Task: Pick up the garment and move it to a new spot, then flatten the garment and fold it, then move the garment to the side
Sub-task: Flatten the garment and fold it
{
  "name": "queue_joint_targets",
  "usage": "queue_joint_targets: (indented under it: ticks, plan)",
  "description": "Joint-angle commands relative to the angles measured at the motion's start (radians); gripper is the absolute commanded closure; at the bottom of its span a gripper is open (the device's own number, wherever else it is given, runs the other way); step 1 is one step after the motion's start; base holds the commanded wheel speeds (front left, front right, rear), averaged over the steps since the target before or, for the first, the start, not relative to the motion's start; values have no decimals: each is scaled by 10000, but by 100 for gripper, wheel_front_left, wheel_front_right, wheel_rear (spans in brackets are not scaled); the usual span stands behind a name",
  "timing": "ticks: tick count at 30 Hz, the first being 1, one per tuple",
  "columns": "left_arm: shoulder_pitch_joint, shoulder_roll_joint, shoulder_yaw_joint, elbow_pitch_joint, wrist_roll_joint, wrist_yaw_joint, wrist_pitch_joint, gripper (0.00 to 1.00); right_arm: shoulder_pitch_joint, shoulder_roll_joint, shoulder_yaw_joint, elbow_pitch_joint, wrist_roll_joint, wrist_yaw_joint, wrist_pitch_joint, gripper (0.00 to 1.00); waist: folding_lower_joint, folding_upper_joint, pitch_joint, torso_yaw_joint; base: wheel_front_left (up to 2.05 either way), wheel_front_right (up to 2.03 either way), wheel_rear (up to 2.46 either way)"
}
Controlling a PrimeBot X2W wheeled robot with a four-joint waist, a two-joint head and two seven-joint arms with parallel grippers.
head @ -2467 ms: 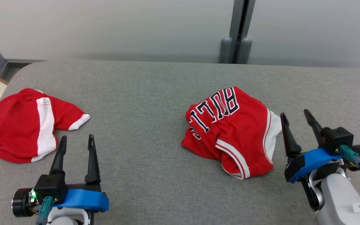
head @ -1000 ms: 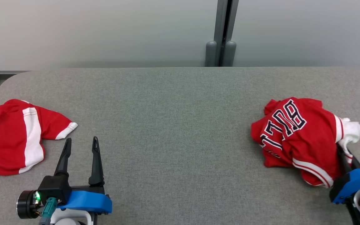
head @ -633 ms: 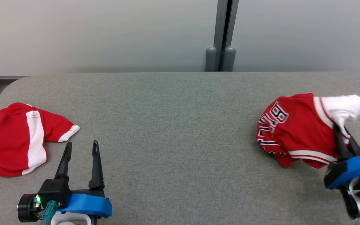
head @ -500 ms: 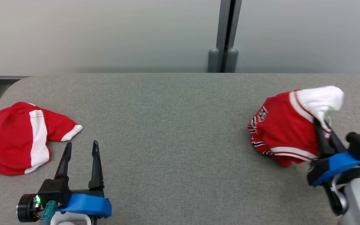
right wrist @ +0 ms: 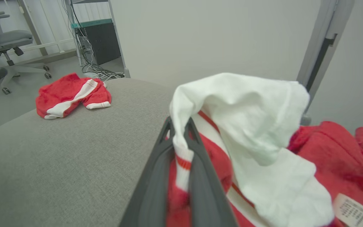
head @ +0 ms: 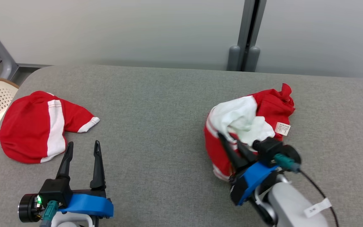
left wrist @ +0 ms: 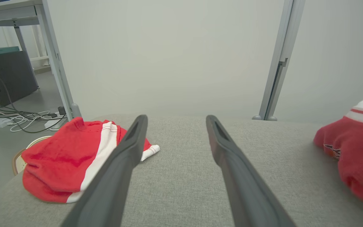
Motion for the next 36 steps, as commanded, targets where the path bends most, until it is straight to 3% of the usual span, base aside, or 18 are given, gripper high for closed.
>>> queue_joint_targets:
  ticks: [1,10,11,12,13,19,31,36]
  plan:
    - [-134,-13,-15,8,-68,11,-48,0,-126,85,238,115,79,1,-42,100,0,0,61,85,0,0,0]
    - [-162,-15,-113,1,-151,127,-48,0,-366,601,2673,1018,1058,1,-362,100,0,0,162,263,0,0,0]
    - [-153,-15,-120,-11,-147,149,-48,0,-428,606,2811,1099,1140,1,-385,86,0,0,163,254,0,0,0]
    - [-141,-15,-123,-21,-147,162,-48,0,-477,613,2985,1085,1268,1,-420,55,0,0,159,234,0,0,0]
    - [-132,-15,-125,-26,-150,191,-48,0,-496,618,3142,1063,1423,1,-463,0,0,0,153,212,0,0,0]
    - [-23,-14,21,-11,-99,178,-48,0,-918,595,2490,973,1371,1,-529,0,0,0,30,-178,0,0,0]
    - [190,-12,215,-113,18,146,-48,0,335,-422,-1155,-1189,-60,1,-531,0,0,0,-185,-892,0,0,0]
    - [215,-12,254,-134,83,90,-48,0,1454,-326,-2778,-2259,-480,1,-530,0,0,0,-210,-1055,0,0,0]
